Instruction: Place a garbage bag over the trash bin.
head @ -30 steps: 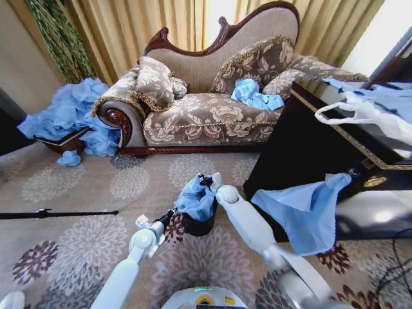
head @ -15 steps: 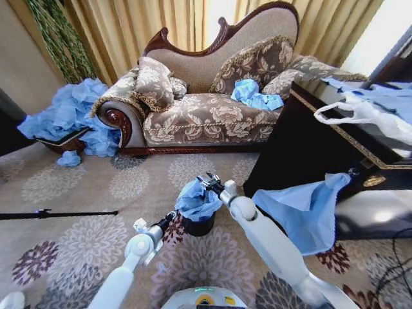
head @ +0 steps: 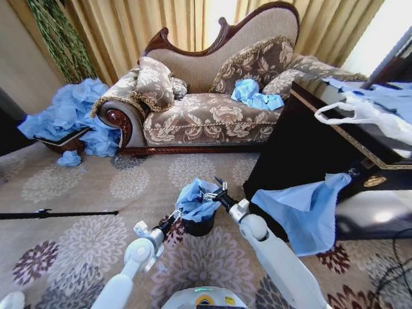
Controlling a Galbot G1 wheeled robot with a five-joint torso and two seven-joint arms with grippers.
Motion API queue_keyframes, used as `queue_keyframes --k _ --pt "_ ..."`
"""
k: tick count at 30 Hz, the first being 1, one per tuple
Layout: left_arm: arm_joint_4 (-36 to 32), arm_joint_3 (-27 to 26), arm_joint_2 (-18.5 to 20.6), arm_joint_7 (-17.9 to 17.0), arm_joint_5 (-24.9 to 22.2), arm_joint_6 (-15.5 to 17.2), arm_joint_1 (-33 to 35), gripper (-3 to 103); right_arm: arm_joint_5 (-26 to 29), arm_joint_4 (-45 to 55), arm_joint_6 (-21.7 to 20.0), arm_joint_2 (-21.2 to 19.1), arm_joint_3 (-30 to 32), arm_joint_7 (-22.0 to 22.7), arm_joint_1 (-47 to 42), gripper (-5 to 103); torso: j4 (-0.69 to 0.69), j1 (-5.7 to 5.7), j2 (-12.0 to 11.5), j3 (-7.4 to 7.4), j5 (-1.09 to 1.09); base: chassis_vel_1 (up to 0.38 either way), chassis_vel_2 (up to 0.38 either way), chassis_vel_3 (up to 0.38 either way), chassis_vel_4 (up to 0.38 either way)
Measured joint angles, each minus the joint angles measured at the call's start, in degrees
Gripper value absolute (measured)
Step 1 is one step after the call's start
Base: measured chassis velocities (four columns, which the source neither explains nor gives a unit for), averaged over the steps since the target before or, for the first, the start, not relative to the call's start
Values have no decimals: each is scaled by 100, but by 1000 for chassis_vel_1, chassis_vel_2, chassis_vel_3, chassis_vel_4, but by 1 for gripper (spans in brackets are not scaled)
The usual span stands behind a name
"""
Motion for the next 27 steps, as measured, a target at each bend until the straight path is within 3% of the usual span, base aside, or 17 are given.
queue_keyframes --k 6,9,10,13,27 --pt "-99 51 154 -75 -30 25 15 100 -287 404 84 -6 433 362 -505 100 1 1 0 1 1 0 0 0 0" --pt "-96 116 189 -106 -24 45 53 102 -364 1243 -467 -148 622 1005 -1147 100 -2 0 0 0 -2 0 0 0 0" --pt "-96 116 189 -106 -24 45 53 102 -364 1243 -467 -148 622 1005 -1147 100 -2 0 0 0 -2 0 0 0 0" --pt "-75 215 165 -84 19 109 211 99 -282 1730 -916 -90 738 1543 -1803 100 0 0 0 0 -1 0 0 0 0" --pt "83 1148 -136 -20 163 289 53 98 -465 1617 -1008 300 860 1804 -2157 100 0 0 0 1 0 0 0 0 0"
